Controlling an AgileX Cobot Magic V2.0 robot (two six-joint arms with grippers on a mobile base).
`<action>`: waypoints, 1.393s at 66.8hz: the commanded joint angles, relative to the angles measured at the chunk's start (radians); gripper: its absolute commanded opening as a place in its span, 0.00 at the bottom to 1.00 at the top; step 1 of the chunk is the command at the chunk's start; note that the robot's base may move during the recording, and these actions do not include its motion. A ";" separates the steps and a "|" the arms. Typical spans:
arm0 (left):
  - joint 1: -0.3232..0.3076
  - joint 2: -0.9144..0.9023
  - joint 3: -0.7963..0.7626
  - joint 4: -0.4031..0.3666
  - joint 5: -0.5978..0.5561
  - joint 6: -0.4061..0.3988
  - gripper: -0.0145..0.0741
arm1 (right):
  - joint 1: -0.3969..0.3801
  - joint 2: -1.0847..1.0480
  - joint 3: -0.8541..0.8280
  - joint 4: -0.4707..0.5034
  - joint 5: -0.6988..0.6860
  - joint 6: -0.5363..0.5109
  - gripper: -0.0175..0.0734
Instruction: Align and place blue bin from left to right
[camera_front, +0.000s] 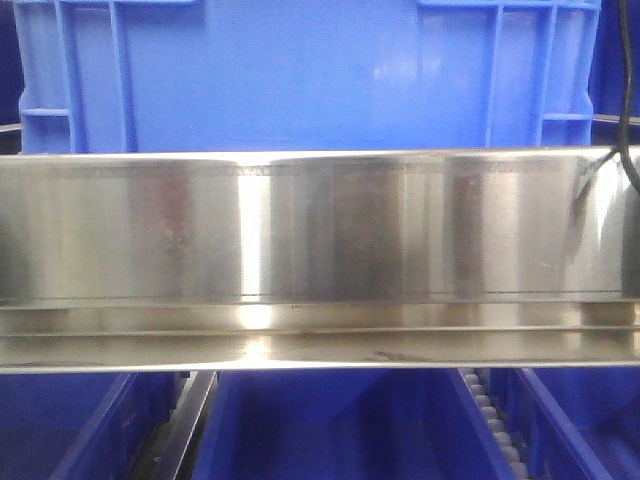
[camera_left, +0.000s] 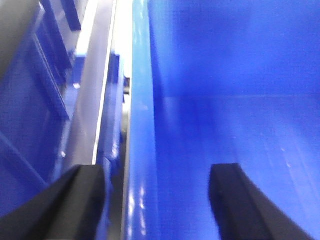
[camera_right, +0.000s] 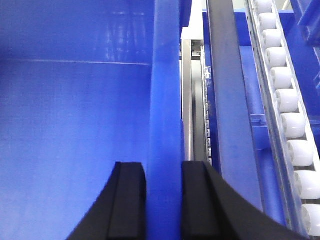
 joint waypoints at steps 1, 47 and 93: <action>-0.003 -0.004 -0.007 0.004 -0.018 -0.007 0.44 | -0.001 0.008 -0.006 -0.009 0.001 -0.011 0.11; 0.008 0.033 -0.007 -0.033 0.039 -0.007 0.49 | -0.001 0.008 -0.006 -0.009 0.002 -0.011 0.11; 0.008 0.033 -0.007 -0.070 0.051 -0.011 0.13 | -0.001 0.008 -0.006 -0.009 0.008 -0.011 0.11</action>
